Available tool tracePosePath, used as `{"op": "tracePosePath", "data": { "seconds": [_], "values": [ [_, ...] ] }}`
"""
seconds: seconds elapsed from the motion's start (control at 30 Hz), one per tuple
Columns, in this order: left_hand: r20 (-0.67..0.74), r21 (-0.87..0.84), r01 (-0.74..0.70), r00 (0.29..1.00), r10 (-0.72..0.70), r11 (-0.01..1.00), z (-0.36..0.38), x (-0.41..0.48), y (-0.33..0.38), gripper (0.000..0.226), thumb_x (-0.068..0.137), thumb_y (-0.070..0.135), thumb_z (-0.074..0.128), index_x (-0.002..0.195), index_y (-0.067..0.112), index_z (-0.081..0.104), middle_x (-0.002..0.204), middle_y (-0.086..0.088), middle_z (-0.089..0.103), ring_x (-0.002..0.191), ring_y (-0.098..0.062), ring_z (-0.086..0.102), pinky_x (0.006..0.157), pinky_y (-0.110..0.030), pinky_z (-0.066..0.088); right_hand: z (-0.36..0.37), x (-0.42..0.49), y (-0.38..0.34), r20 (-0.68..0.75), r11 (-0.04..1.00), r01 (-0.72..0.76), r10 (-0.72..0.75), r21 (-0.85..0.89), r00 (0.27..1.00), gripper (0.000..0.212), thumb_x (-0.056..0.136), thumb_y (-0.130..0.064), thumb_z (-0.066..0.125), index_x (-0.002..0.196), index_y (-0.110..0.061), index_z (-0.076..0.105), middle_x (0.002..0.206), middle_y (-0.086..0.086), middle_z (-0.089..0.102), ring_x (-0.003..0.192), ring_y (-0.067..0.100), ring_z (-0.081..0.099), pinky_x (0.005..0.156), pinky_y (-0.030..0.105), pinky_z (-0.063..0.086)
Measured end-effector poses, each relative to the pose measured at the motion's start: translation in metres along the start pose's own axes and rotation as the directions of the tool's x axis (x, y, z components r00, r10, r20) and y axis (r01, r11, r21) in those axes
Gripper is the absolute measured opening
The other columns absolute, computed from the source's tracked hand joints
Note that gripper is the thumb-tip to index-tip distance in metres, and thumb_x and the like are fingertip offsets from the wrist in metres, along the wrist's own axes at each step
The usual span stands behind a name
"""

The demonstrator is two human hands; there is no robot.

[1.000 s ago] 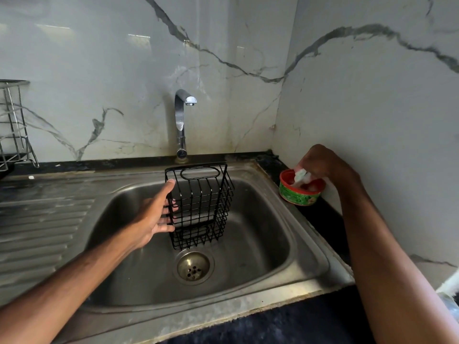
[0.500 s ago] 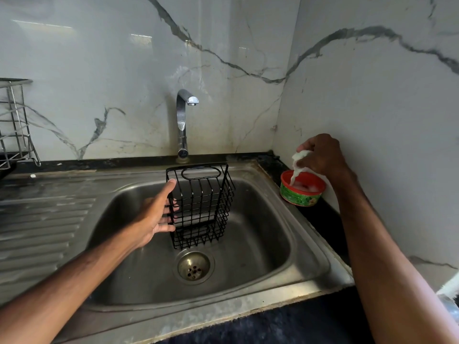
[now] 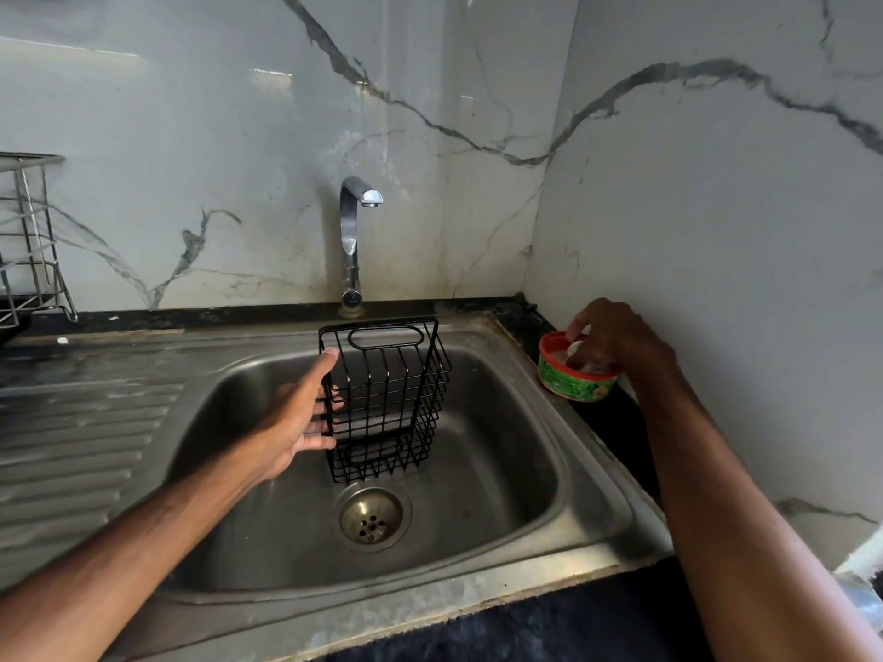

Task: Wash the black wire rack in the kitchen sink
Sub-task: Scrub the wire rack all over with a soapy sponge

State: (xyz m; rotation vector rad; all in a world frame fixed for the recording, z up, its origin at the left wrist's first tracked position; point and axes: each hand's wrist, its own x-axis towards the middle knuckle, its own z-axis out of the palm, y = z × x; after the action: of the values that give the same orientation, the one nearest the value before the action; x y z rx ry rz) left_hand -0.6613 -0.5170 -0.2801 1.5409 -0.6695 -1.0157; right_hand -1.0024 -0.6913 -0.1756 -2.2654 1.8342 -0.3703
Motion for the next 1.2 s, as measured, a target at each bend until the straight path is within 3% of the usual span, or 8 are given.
{"op": "tracePosePath", "data": {
  "seconds": [0.33, 0.47, 0.6, 0.73, 0.87, 0.93, 1.07, 1.2],
  "values": [
    [-0.006, 0.001, 0.004, 1.0, -0.004, 1.0, -0.001, 0.001, -0.001, 0.06, 0.09, 0.067, 0.057, 0.118, 0.014, 0.059, 0.11, -0.01, 0.064, 0.101, -0.031, 0.063, 0.083, -0.051, 0.055, 0.015, 0.003, -0.006, 0.059, 0.999, 0.001, 0.002, -0.053, 0.998, 0.072, 0.058, -0.057, 0.065, 0.12, -0.021, 0.071, 0.128, 0.011, 0.064, 0.113, 0.037, 0.062, 0.093, 0.04, 0.054],
    [0.004, -0.002, 0.004, 1.0, -0.004, 1.0, 0.0, 0.0, -0.001, 0.055, 0.091, 0.066, 0.057, 0.116, 0.016, 0.056, 0.107, -0.01, 0.062, 0.094, -0.028, 0.063, 0.082, -0.049, 0.056, 0.008, -0.004, -0.008, 0.03, 0.999, -0.038, 0.037, 0.029, 0.999, 0.068, 0.044, -0.053, 0.079, 0.103, -0.021, 0.077, 0.108, 0.01, 0.071, 0.098, 0.031, 0.068, 0.081, 0.035, 0.058],
    [0.002, 0.002, 0.002, 1.0, -0.002, 1.0, 0.001, 0.0, -0.001, 0.054, 0.091, 0.066, 0.057, 0.112, 0.016, 0.059, 0.105, -0.009, 0.063, 0.093, -0.027, 0.064, 0.082, -0.049, 0.056, -0.01, -0.009, -0.007, -0.045, 0.98, 0.0, 0.009, 0.199, 0.999, 0.023, 0.059, -0.022, 0.093, 0.067, -0.033, 0.074, 0.08, -0.002, 0.074, 0.08, 0.014, 0.068, 0.07, 0.024, 0.05],
    [-0.008, 0.001, 0.003, 1.0, -0.003, 1.0, 0.0, 0.0, 0.0, 0.057, 0.091, 0.066, 0.057, 0.115, 0.014, 0.059, 0.108, -0.01, 0.065, 0.097, -0.03, 0.064, 0.084, -0.051, 0.056, -0.012, -0.008, -0.006, -0.108, 0.899, 0.068, -0.023, 0.433, 0.994, 0.016, 0.068, -0.009, 0.083, 0.082, -0.017, 0.082, 0.082, 0.005, 0.077, 0.085, 0.018, 0.073, 0.086, 0.041, 0.06],
    [-0.007, 0.002, 0.004, 1.0, -0.004, 1.0, 0.0, -0.001, 0.0, 0.06, 0.091, 0.066, 0.057, 0.119, 0.013, 0.058, 0.108, -0.009, 0.064, 0.099, -0.031, 0.064, 0.084, -0.051, 0.056, -0.006, 0.004, -0.006, -0.069, 0.809, -0.002, 0.052, 0.588, 0.996, 0.046, 0.04, -0.034, 0.079, 0.082, -0.014, 0.082, 0.082, 0.008, 0.078, 0.085, 0.025, 0.075, 0.088, 0.049, 0.06],
    [-0.006, 0.005, 0.002, 1.0, -0.002, 1.0, 0.001, -0.001, 0.0, 0.058, 0.092, 0.065, 0.056, 0.118, 0.014, 0.058, 0.106, -0.009, 0.064, 0.097, -0.03, 0.064, 0.086, -0.052, 0.055, 0.0, 0.01, -0.002, 0.002, 0.794, -0.053, 0.065, 0.606, 0.998, 0.034, 0.047, -0.031, 0.081, 0.076, -0.014, 0.081, 0.083, 0.009, 0.077, 0.085, 0.025, 0.074, 0.089, 0.051, 0.059],
    [-0.007, 0.009, -0.002, 1.0, 0.002, 1.0, 0.002, -0.002, 0.001, 0.058, 0.092, 0.065, 0.056, 0.118, 0.014, 0.058, 0.106, -0.009, 0.065, 0.098, -0.03, 0.065, 0.087, -0.052, 0.055, 0.001, 0.007, -0.001, -0.083, 0.827, -0.026, 0.087, 0.561, 0.993, 0.037, 0.056, -0.044, 0.09, 0.075, -0.014, 0.08, 0.078, 0.008, 0.077, 0.08, 0.024, 0.075, 0.089, 0.044, 0.06],
    [-0.009, 0.005, -0.004, 1.0, 0.004, 1.0, 0.002, -0.002, 0.001, 0.056, 0.092, 0.065, 0.056, 0.117, 0.014, 0.057, 0.104, -0.008, 0.064, 0.096, -0.029, 0.064, 0.085, -0.051, 0.056, -0.006, -0.001, -0.01, -0.245, 0.883, 0.063, 0.06, 0.466, 0.968, 0.027, 0.069, -0.015, 0.09, 0.092, -0.006, 0.079, 0.088, 0.011, 0.075, 0.074, 0.016, 0.067, 0.074, 0.026, 0.055]
  ]
}}
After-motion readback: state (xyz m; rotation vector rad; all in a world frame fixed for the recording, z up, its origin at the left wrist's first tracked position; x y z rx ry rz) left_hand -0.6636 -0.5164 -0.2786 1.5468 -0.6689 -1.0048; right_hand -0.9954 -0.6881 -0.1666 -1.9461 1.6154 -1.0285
